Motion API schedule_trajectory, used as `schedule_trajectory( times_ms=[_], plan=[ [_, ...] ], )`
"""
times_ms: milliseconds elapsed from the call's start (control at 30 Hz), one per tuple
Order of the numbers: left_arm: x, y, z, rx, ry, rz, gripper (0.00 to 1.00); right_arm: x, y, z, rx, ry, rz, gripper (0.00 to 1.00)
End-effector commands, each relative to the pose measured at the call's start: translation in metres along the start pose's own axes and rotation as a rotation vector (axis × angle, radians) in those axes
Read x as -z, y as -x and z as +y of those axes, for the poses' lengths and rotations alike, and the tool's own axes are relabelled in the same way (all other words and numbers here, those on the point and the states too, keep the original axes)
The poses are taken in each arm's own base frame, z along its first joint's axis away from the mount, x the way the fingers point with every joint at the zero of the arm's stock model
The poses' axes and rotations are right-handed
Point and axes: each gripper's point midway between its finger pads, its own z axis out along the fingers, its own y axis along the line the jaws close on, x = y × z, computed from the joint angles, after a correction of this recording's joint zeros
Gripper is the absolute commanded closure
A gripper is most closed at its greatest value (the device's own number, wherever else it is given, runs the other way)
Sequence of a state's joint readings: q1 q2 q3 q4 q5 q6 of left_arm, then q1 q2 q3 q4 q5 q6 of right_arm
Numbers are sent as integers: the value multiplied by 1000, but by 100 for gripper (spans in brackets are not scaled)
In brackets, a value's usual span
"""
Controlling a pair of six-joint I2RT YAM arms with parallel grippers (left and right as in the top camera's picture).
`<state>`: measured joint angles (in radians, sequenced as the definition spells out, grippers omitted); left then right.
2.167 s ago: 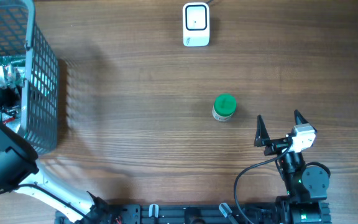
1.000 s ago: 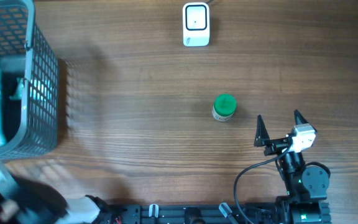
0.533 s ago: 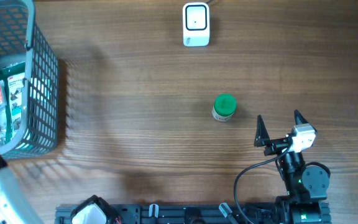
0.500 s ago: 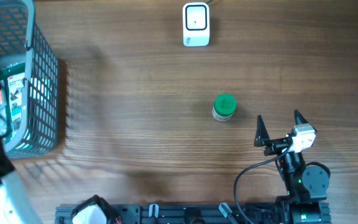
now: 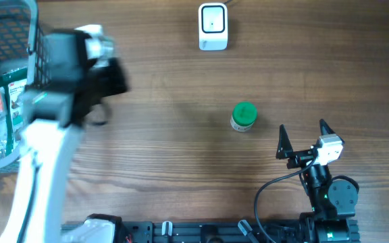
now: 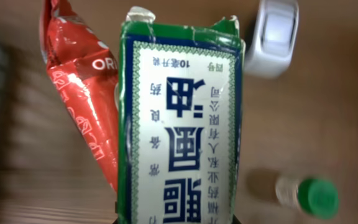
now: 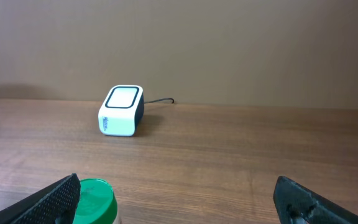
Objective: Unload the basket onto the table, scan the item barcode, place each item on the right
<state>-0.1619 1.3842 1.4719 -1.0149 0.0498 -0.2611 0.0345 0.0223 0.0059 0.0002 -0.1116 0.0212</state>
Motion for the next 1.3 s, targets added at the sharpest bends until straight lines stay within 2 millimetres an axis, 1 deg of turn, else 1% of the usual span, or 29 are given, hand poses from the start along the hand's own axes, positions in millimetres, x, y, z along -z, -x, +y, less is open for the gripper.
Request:
schedule_trajectory(
  times_ms=[0,67,133,200,267,333,400,433,467,533,567,667,733,833,900,933,967,1033,1067,1100,1133,1167,1200,1233,1267],
  plan=[
    [-81,-56,-31,-4,43,246,96,0,1,-1,2,-8,-4,0],
    [-115,-80,-46,-30,57,329,96,0,1,-1,2,-8,-4,0],
    [-146,-100,-60,-74,61,384,96,0,1,-1,2,-8,-4,0],
    [-171,-118,-72,-104,64,420,96,0,1,-1,2,-7,-4,0],
    [-194,-134,-79,-98,72,444,96,0,1,-1,2,-8,-4,0],
    [-207,-141,-83,-101,73,450,96,0,1,-1,2,-8,-4,0],
    [-216,-143,-84,-105,70,449,96,0,1,-1,3,-7,-4,0],
    [-219,-143,-85,-105,68,446,90,0,1,-1,2,-7,-4,0],
    [-220,-143,-85,-105,66,443,68,0,1,-1,2,-7,-4,0],
    [-221,-143,-86,-105,65,441,30,0,1,-1,3,-8,-4,0],
    [-221,-143,-86,-105,63,441,21,0,1,-1,2,-8,-4,0],
    [-217,-138,-89,-107,51,429,9,0,1,-1,2,-8,-4,0],
    [-208,-126,-94,-103,34,401,1,0,1,-1,2,-8,-4,0],
    [-189,-109,-103,-103,8,366,1,0,1,-1,2,-8,-4,0],
    [-172,-91,-112,-146,-29,320,1,0,1,-1,3,-7,-4,0],
    [-161,-82,-117,-174,-49,293,6,0,1,-1,2,-8,-4,0],
    [-152,-76,-119,-195,-62,276,19,0,1,-1,2,-7,-4,0],
    [-141,-76,-119,-204,-64,277,52,0,1,-1,2,-7,-4,0],
    [-139,-80,-117,-207,-56,293,71,0,1,-1,2,-8,-4,0],
    [-138,-86,-114,-214,-37,314,77,0,1,-1,2,-7,-4,0],
    [-139,-91,-111,-218,-22,329,73,0,1,-1,2,-8,-4,0],
    [-139,-99,-106,-226,0,355,50,0,1,-1,2,-7,-4,0],
    [-141,-104,-102,-232,11,372,10,0,1,-1,2,-8,-4,0],
    [-142,-108,-100,-250,12,384,0,0,1,-1,2,-7,-4,0],
    [-142,-111,-99,-275,5,395,0,0,1,-1,2,-7,-4,0]
  ],
)
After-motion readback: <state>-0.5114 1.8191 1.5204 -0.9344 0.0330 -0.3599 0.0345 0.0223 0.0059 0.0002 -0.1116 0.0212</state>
